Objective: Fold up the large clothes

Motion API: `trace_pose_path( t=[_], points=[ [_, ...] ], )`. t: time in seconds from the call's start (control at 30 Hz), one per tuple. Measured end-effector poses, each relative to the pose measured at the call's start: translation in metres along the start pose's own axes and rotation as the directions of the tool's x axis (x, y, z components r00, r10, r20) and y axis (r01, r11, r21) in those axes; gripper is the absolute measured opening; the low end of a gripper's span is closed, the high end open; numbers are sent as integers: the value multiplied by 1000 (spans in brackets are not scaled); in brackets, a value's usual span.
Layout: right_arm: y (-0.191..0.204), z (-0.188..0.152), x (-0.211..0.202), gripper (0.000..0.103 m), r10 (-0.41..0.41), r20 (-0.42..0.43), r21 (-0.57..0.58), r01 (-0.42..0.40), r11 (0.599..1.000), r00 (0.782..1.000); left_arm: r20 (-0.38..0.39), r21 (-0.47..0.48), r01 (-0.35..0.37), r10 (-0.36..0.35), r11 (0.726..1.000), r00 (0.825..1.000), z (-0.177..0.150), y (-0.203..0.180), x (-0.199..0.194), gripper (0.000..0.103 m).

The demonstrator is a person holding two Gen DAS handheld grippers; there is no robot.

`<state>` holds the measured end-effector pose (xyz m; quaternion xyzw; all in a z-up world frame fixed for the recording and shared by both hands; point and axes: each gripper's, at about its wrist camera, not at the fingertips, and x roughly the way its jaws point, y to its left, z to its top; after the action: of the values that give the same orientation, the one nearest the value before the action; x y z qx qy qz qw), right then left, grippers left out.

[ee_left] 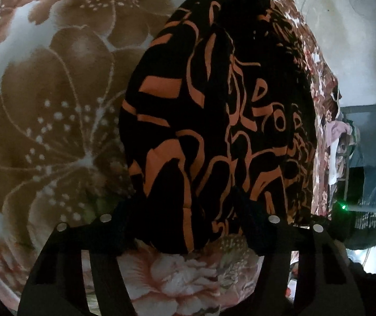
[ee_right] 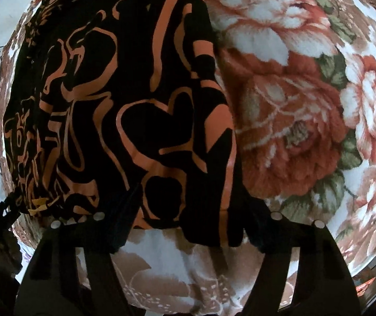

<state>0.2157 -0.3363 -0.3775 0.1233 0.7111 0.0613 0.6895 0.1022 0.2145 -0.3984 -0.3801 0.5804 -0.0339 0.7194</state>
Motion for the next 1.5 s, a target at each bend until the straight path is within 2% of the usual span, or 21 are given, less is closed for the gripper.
trace_pose_path(
  t=[0.13,0.23,0.3,0.37,0.57,0.63,0.7,0.77,0.83,0.87,0.9,0.97,1.0,1.07,1.13,1.17,1.27,1.33,1.4,1.43,1.5],
  points=[
    [0,13,-6,68,-7,10,-23,7,1000,1000,-11,24,-5,6,1000,1000,4,-15,3,63],
    [5,3,-10,68,-28,23,-36,29,999,999,-24,69,-13,15,998,1000,11,-27,5,63],
    [8,-1,-13,71,-14,30,-25,15,1000,999,-26,85,-23,25,996,999,13,-30,5,63],
    [9,-1,-13,72,-33,42,-36,35,999,999,-22,82,-18,20,996,1000,14,-30,4,63],
    [28,-6,-14,73,-15,50,-113,21,993,999,-11,82,-12,13,997,1000,14,-32,2,64],
    [23,-7,-5,73,-1,36,-91,5,996,999,-16,80,-7,8,997,1000,14,-31,4,63],
    [5,-2,8,73,-18,21,-18,18,1000,1000,-33,72,-12,14,997,999,13,-26,9,64],
    [-15,2,15,72,4,9,62,-5,998,1000,-56,60,-27,30,998,998,10,-19,17,64],
    [-24,5,19,71,33,-3,87,-33,996,999,-61,32,-28,30,999,998,5,-8,21,63],
    [-23,6,19,68,48,-11,86,-47,995,999,-55,13,-16,17,1000,998,5,-4,20,58],
    [-22,6,17,64,75,-17,93,-73,993,997,-50,-7,-9,8,1000,999,5,-1,19,44],
    [-19,7,12,29,105,-53,119,-98,988,993,-41,-31,48,-49,998,998,6,-4,14,21],
    [-18,8,8,29,119,-58,135,-111,985,991,-34,-20,64,-64,998,997,6,-8,11,18],
    [-13,9,-1,29,118,-61,117,-110,987,991,-31,13,99,-99,995,995,7,-21,8,18],
    [-8,12,3,29,79,-64,61,-75,995,995,-41,14,84,-84,996,996,9,-22,13,25],
    [-11,12,11,34,69,-81,64,-64,996,994,-44,3,65,-65,998,997,9,-18,17,38],
    [-20,17,29,45,93,-102,97,-83,992,990,-49,-43,26,-28,999,998,5,-5,25,40],
    [-21,19,31,46,99,-100,103,-89,991,990,-39,-43,27,-29,999,999,3,-5,25,38],
    [-14,18,27,35,120,-91,119,-109,987,989,-37,-26,62,-63,998,997,3,-12,23,18],
    [-14,17,20,26,131,-91,115,-120,986,987,-34,-24,83,-84,996,996,4,-14,20,16],
    [-17,20,7,22,147,-86,91,-139,986,985,-33,-35,139,-140,990,990,6,-18,15,13]
  ],
)
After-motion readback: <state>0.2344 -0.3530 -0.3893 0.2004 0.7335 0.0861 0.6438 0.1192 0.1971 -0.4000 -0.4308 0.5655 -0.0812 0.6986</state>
